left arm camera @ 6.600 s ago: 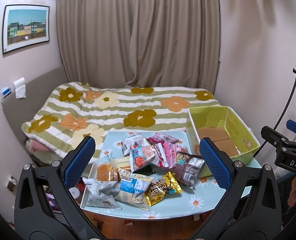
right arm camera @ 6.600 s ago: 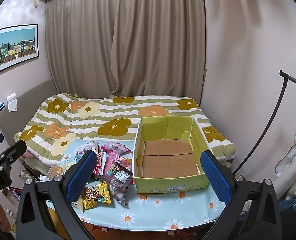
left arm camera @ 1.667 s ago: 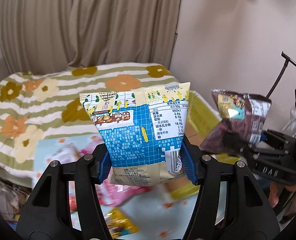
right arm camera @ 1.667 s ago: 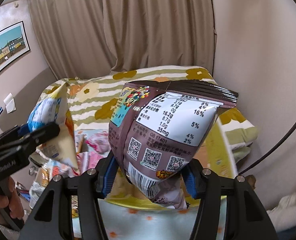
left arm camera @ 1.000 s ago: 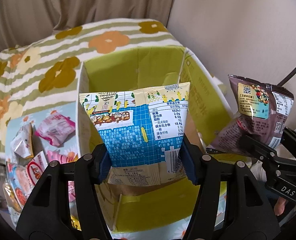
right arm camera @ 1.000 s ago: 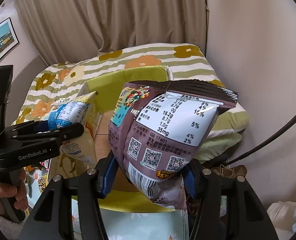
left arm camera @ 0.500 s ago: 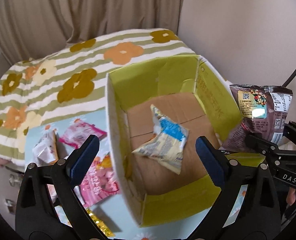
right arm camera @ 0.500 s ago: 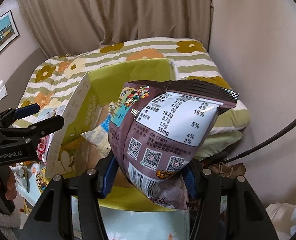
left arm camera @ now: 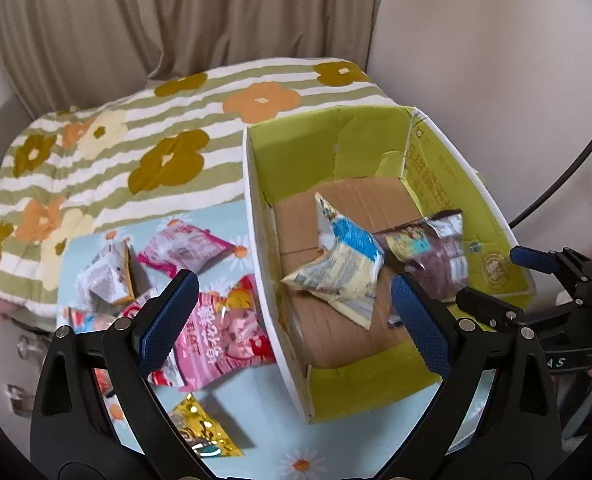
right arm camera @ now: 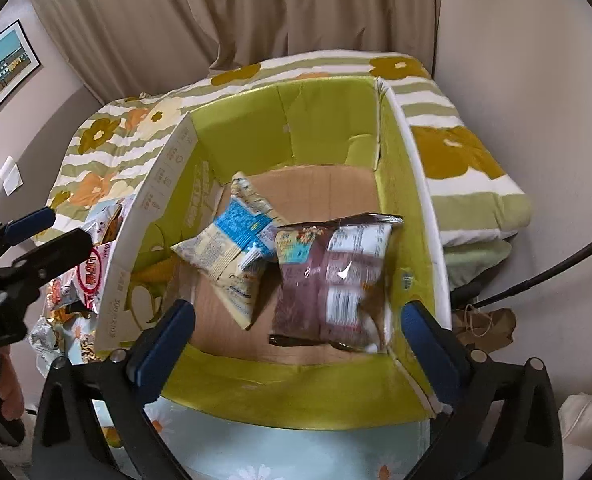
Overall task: Organize snacks
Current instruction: 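Carry both bags over the cardboard box and open both tools to drop them, then move both tools back toward the remaining snacks on the table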
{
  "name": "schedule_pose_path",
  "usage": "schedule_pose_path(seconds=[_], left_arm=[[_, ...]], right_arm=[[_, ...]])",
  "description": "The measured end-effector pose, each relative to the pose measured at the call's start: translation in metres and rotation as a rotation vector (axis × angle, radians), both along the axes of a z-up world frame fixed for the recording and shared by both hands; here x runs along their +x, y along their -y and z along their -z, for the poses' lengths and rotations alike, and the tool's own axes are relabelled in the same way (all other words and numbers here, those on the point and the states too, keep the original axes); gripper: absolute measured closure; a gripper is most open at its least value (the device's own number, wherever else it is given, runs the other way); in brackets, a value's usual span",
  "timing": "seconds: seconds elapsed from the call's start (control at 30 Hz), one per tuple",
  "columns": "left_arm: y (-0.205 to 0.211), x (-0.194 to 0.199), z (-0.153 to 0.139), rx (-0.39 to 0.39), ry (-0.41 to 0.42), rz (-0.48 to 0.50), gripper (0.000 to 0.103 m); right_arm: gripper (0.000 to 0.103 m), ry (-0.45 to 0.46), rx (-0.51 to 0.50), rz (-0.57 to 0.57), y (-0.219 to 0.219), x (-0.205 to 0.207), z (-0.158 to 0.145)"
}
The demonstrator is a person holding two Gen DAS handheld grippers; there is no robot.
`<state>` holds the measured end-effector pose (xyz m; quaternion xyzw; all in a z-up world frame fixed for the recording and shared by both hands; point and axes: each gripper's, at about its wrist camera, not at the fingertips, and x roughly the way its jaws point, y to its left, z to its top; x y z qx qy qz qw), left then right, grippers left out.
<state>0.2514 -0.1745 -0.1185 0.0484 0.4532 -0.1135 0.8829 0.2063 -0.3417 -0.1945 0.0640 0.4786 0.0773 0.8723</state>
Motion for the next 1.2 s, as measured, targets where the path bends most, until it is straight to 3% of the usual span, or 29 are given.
schedule_pose_path(seconds=[0.33,0.63,1.0,1.2], left_arm=[[-0.006,-0.025,-0.011,-0.015,0.040,-0.033,0.007],[-0.026,-0.063,-0.037,-0.019,0.118,-0.122,0.007],[-0.089,-0.109,-0.046,-0.014,0.153,-0.280,0.007],[-0.137,-0.126,-0.047,-0.010,0.158,-0.332,0.007]], right_arm=[[0.001,0.080,0.032,-0.015,0.003,-0.021,-0.029],[0.000,0.177,0.022,-0.122,-0.020,-0.038,-0.057],[0.000,0.252,0.046,-0.280,-0.073,-0.053,-0.070],[0.000,0.265,0.129,-0.317,-0.111,-0.057,-0.071]])
